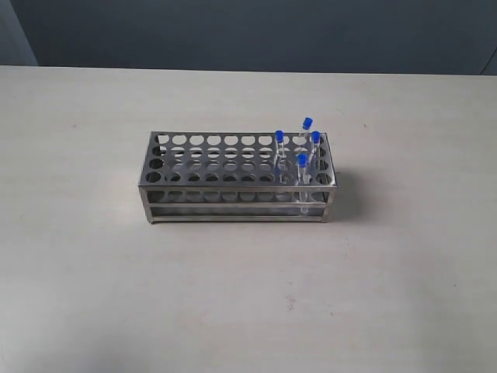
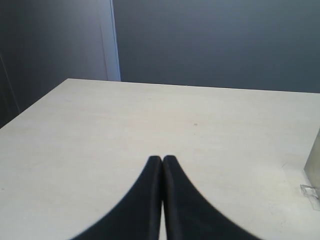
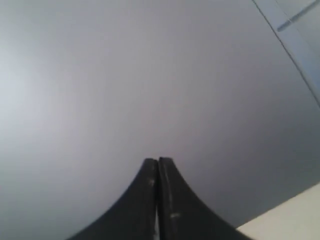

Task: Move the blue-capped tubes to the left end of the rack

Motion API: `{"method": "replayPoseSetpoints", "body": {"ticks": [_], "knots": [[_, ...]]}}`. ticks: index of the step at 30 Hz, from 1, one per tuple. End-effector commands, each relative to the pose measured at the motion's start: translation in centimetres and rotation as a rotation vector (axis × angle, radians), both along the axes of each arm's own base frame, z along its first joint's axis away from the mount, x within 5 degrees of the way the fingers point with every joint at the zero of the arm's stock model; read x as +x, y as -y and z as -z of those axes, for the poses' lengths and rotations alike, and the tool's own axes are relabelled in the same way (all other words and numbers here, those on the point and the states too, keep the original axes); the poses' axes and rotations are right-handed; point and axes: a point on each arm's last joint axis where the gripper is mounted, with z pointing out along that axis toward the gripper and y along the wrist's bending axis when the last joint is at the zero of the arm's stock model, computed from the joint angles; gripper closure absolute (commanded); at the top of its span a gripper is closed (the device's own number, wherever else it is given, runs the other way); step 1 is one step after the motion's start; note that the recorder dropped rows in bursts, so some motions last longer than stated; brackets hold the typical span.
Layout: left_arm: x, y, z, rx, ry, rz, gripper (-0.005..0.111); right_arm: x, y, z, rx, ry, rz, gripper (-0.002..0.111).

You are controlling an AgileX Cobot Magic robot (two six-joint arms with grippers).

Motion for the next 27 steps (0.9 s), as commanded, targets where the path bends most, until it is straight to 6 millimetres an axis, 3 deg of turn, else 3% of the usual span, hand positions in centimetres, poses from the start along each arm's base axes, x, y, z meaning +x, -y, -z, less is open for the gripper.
{"method": "replayPoseSetpoints", "body": {"ticks": [1,6,9,12,14,16,18,21,26,27], "knots": [[0.0,0.1,0.1,-0.006,0.004,0.010,0.106,2.3,-0.4,-5.6,-0.274,-0.010,0.006,0.109],[0.0,0.1,0.1,-0.006,0.004,0.010,0.106,8.5,-0.7,-13.5,-0.548,0.043,-0.046,0.109],[0.0,0.1,0.1,-0.006,0.004,0.010,0.106,13.0,-0.8,-14.6,-0.614,-0.055,-0.149,0.109],[0.0,0.1,0.1,-0.006,0.004,0.010,0.106,16.0,-2.3,-10.8,-0.659,-0.188,-0.436,0.109],[0.0,0.1,0.1,-0.006,0.004,0.010,0.106,16.5,-3.4,-6.0,-0.655,-0.276,-0.606,0.109],[0.0,0.1,0.1,-0.006,0.004,0.010,0.106,16.2,-3.6,-0.8,-0.593,-0.377,-0.583,0.109],[0.0,0.1,0.1,-0.006,0.004,0.010,0.106,15.3,-3.0,3.3,-0.508,-0.463,-0.446,0.109],[0.0,0.1,0.1,-0.006,0.004,0.010,0.106,13.8,-3.3,5.7,-0.495,-0.443,-0.392,0.109],[0.0,0.1,0.1,-0.006,0.004,0.010,0.106,13.3,-5.5,5.0,-0.583,-0.340,-0.563,0.108],[0.0,0.1,0.1,-0.006,0.004,0.010,0.106,13.4,-6.2,4.7,-0.652,-0.330,-0.626,0.100]]}}
